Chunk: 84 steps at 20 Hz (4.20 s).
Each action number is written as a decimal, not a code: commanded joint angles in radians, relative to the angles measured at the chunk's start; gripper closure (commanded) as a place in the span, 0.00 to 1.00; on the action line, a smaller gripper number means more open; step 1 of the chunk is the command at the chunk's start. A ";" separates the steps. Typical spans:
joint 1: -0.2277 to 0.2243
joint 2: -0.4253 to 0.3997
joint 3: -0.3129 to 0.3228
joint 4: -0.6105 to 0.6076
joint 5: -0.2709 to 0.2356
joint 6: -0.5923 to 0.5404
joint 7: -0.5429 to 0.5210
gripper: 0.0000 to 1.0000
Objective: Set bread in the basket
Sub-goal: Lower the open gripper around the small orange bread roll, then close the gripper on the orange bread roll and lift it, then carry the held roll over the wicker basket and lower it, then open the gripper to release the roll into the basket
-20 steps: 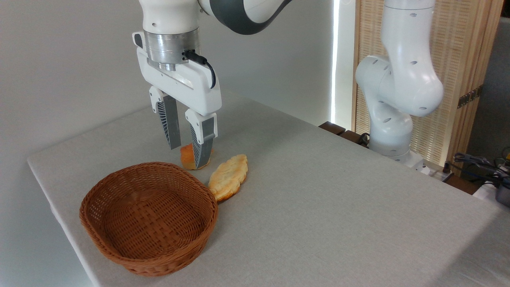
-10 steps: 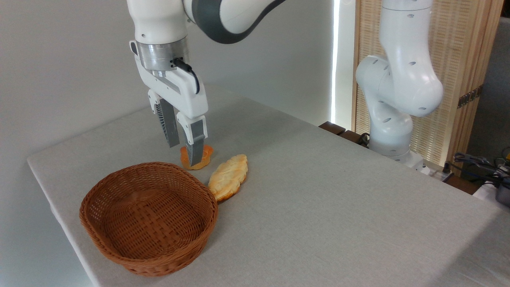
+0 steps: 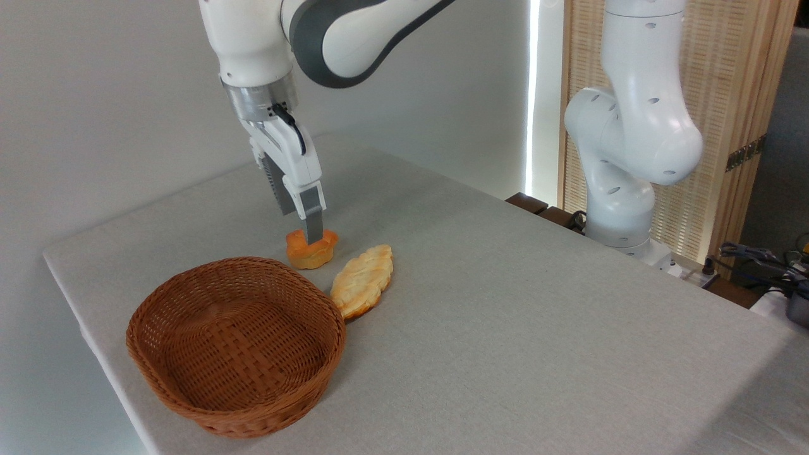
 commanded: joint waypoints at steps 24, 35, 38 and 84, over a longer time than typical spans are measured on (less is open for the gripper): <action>-0.045 0.118 -0.074 -0.099 -0.039 0.232 0.005 0.56; -0.044 0.118 -0.074 -0.095 -0.039 0.232 0.004 0.55; -0.042 0.108 -0.072 -0.092 -0.039 0.232 0.001 0.55; -0.030 0.049 0.211 0.007 -0.001 0.364 0.037 0.00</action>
